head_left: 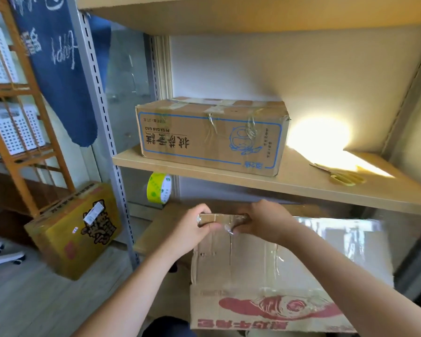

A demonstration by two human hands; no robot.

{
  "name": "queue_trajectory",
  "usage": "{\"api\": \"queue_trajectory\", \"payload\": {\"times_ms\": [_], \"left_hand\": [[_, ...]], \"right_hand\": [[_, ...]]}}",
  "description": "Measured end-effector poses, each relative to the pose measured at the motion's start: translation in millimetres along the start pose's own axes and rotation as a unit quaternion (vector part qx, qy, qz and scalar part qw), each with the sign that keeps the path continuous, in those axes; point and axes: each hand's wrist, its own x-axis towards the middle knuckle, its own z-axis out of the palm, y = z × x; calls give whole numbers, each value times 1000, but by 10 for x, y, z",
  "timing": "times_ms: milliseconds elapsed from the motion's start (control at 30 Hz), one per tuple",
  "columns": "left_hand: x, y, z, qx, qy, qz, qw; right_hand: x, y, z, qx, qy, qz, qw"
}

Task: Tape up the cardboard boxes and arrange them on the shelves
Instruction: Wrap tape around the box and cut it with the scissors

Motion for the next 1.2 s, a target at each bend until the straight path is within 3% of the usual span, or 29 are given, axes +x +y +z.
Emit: {"api": "queue_trajectory", "payload": {"times_ms": [67, 133, 233, 367, 433, 800, 1200], "left_hand": [[72, -280, 167, 1, 12, -45, 999], [95, -492, 365, 26, 38, -78, 996], [42, -589, 668, 130, 51, -101, 985], [76, -687, 925, 239, -39, -205, 948], [197, -741, 974, 265, -52, -224, 937], [455, -819, 1061, 387, -21, -219, 896], [422, -720, 840, 307, -28, -194, 931]], "right_hand": [[-90, 224, 191, -26, 24, 21, 999], [-249, 506, 392, -93, -21, 61, 994], [-505, 990, 699, -109, -66, 202, 971], [-816, 1515, 942, -43, -48, 444, 894], [-871, 1658, 978, -10, -29, 500, 866], [-982, 1697, 1053, -43, 56, 492, 868], [-1490, 1501, 537, -11, 45, 517, 855]]}}
